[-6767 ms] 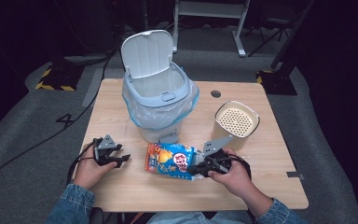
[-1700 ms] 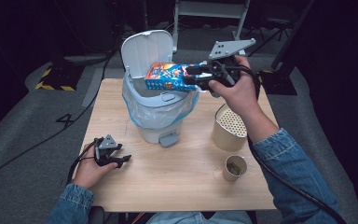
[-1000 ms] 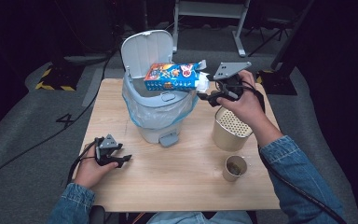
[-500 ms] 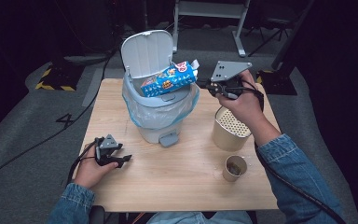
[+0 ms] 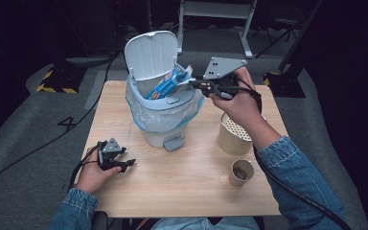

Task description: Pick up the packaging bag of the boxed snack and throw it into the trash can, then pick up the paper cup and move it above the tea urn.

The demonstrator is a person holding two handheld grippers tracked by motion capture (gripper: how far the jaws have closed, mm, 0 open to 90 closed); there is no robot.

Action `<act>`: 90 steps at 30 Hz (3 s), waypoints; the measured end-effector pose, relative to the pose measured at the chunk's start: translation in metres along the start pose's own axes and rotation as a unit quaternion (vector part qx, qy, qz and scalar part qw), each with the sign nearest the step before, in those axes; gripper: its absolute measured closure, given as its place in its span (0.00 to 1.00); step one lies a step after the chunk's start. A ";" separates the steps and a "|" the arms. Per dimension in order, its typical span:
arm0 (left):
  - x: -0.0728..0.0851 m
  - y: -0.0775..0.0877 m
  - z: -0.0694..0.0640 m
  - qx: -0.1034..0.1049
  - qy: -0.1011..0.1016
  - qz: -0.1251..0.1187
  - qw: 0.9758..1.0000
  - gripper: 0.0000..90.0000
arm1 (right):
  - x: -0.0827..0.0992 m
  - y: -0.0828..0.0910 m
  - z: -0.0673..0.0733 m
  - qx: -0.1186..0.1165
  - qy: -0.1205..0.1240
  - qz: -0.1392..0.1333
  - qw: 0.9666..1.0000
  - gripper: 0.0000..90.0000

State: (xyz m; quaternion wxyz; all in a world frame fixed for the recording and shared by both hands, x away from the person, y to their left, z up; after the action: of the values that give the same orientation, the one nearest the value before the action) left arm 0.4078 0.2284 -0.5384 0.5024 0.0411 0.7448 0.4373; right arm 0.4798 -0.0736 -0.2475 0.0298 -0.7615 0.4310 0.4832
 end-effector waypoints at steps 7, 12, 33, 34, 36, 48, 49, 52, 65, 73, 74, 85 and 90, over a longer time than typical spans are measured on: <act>0.000 0.000 0.000 0.000 0.001 -0.001 1.000 0.39 | 0.011 0.007 -0.001 -0.038 -0.063 -0.021 0.997 0.51; 0.000 0.000 0.000 0.001 0.004 -0.001 1.000 0.39 | 0.031 0.028 -0.012 -0.075 -0.128 -0.030 0.988 0.40; -0.003 -0.003 0.000 0.001 0.006 -0.001 1.000 0.38 | 0.123 0.110 -0.005 -0.092 -0.211 0.013 0.973 0.24; -0.003 -0.003 -0.001 0.000 0.006 -0.001 1.000 0.39 | 0.128 0.113 -0.004 -0.091 -0.213 0.015 0.973 0.24; -0.003 -0.003 -0.001 0.000 0.006 -0.002 1.000 0.39 | 0.138 0.118 0.001 -0.088 -0.213 0.022 0.973 0.24; -0.003 -0.003 -0.001 0.000 0.007 -0.002 1.000 0.39 | 0.205 0.144 0.034 -0.071 -0.227 0.070 0.969 0.23; -0.003 -0.003 0.000 0.000 0.006 -0.001 1.000 0.39 | 0.211 0.146 0.037 -0.071 -0.226 0.075 0.969 0.23; -0.003 -0.003 0.000 0.000 0.006 -0.001 1.000 0.39 | 0.228 0.151 0.044 -0.071 -0.231 0.080 0.967 0.23; -0.003 -0.003 -0.001 -0.001 0.008 -0.002 1.000 0.39 | 0.282 0.148 0.083 -0.098 -0.277 0.091 0.952 0.24; -0.002 -0.003 -0.001 -0.003 0.005 -0.001 1.000 0.39 | 0.296 0.133 0.112 -0.136 -0.247 0.070 0.957 0.22; -0.002 -0.003 -0.001 -0.003 0.006 -0.001 1.000 0.39 | 0.297 0.131 0.115 -0.141 -0.247 0.072 0.956 0.21; -0.002 -0.002 -0.002 -0.003 0.007 -0.001 1.000 0.38 | 0.311 0.103 0.134 -0.151 -0.234 0.081 0.957 0.23; -0.002 -0.002 -0.001 -0.004 0.008 0.000 1.000 0.37 | 0.310 0.094 0.139 -0.151 -0.235 0.076 0.957 0.23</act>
State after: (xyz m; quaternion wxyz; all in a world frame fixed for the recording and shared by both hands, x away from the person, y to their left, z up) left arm 0.4083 0.2253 -0.5388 0.4964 0.0357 0.7468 0.4412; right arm 0.3667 -0.2630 -0.5221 -0.0220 -0.5872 0.3906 0.7087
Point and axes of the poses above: each handheld gripper's, and its own axes: y roughly backward along the jaws, x roughly out of its underside, z roughly to its left, the point moved 5 cm from there along -y, roughly forward along the jaws, and after that the axes turned 8 degrees about x, right-handed, at the moved point
